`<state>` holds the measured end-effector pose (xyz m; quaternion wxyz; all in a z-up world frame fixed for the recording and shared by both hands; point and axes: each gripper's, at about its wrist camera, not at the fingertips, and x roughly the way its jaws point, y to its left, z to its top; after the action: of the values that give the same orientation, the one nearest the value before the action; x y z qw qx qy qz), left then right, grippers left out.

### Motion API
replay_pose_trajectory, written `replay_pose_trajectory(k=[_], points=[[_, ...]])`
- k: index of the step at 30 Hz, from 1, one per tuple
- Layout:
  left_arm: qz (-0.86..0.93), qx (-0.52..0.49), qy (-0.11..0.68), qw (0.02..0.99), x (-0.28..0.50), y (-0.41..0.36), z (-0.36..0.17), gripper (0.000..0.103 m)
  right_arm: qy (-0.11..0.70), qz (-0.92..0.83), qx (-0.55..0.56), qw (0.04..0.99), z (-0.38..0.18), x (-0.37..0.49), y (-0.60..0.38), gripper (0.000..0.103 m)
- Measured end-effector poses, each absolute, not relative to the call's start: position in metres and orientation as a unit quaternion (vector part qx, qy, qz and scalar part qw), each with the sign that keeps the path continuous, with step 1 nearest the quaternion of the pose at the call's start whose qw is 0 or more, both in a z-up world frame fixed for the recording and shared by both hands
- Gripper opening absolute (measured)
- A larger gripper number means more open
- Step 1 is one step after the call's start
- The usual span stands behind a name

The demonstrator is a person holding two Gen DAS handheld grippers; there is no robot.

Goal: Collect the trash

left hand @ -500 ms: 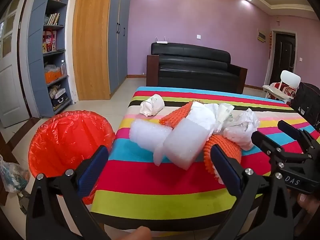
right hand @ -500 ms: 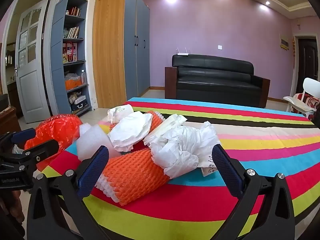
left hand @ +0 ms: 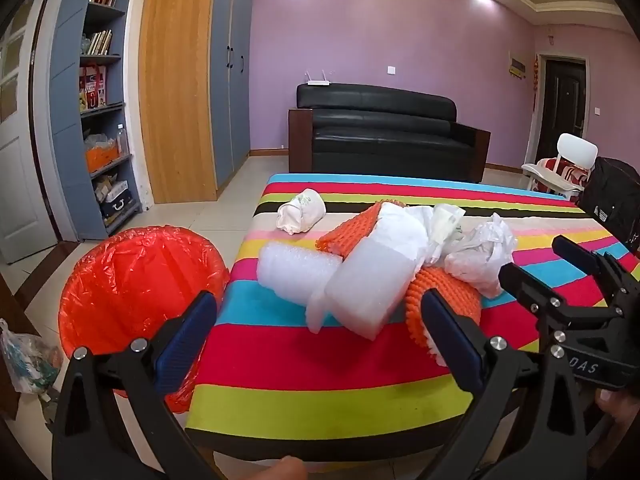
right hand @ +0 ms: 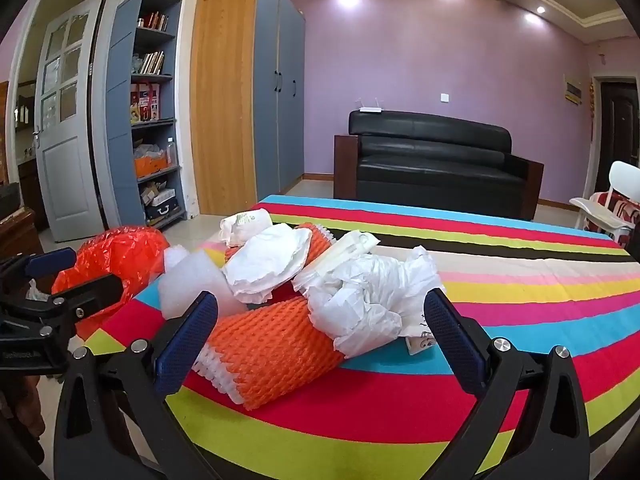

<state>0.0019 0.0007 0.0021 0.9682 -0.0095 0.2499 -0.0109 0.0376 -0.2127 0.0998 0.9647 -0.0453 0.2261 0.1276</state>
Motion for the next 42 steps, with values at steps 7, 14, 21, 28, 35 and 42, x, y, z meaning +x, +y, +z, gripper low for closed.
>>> replay_pose_trajectory(k=[7,14,21,28,35,42], points=[[-0.009,-0.014,0.234,0.972,-0.0018,0.0028,0.0037,0.099,0.227,0.127,-0.051,0.964,0.0969,0.0343,-0.2093,0.097],[-0.004,-0.017,0.230,0.973,-0.0032,0.0060,0.0047,0.099,0.226,0.128,-0.049,0.964,0.0974,0.0341,-0.2095,0.097],[-0.004,-0.017,0.231,0.973,-0.0032,0.0047,0.0036,0.099,0.226,0.128,-0.049,0.964,0.0976,0.0345,-0.2094,0.097],[-0.003,-0.021,0.231,0.973,-0.0030,0.0066,0.0048,0.099,0.227,0.129,-0.050,0.964,0.0975,0.0353,-0.2095,0.097],[-0.004,-0.021,0.230,0.973,-0.0034,0.0057,0.0050,0.099,0.228,0.129,-0.050,0.964,0.0977,0.0356,-0.2092,0.097],[-0.004,-0.020,0.231,0.973,-0.0027,0.0051,0.0045,0.099,0.228,0.130,-0.049,0.964,0.0979,0.0359,-0.2100,0.097]])
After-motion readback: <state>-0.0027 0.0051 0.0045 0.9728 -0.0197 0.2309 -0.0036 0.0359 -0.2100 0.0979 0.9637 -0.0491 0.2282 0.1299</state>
